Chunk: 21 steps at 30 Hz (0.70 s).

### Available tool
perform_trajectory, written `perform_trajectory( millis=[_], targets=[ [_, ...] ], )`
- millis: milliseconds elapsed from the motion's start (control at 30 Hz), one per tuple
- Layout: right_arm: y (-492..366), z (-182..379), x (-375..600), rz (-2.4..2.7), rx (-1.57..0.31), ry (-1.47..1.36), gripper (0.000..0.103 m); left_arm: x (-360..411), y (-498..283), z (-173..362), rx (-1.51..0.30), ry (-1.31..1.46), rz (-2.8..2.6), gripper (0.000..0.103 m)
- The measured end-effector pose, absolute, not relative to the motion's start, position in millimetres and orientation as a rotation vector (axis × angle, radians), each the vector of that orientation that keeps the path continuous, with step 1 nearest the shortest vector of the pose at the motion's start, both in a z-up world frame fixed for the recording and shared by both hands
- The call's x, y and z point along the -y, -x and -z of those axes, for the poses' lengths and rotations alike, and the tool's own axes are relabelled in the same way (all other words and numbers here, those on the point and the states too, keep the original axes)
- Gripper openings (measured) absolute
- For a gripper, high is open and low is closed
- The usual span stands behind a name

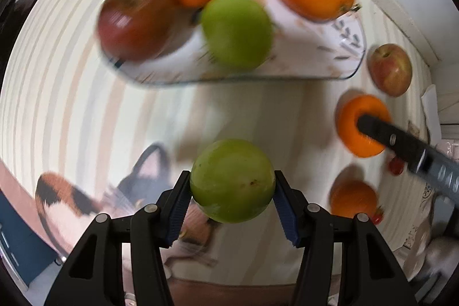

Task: Organize fruits
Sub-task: 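Grasp the second green apple with the left tool while the right tool grasps an orange, then carry the green apple and orange over the plate with both tools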

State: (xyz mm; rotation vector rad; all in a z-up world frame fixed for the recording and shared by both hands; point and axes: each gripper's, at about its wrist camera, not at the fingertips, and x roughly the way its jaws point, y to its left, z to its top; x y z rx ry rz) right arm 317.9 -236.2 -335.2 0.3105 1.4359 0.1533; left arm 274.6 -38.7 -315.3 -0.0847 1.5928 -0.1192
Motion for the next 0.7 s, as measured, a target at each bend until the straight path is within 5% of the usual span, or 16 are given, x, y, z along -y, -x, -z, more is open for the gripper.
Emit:
perform_trajectory(
  millis=[100, 700],
  targets=[
    [-321, 342, 222, -0.160, -1.459, -0.260, 0.066, 20, -269, 325, -1.607, 0.143, 0.083, 0.053],
    [-320, 352, 225, -0.185, -1.498, -0.221, 0.066, 19, -302, 328, -1.572, 0.190, 0.051, 0.053]
  ],
)
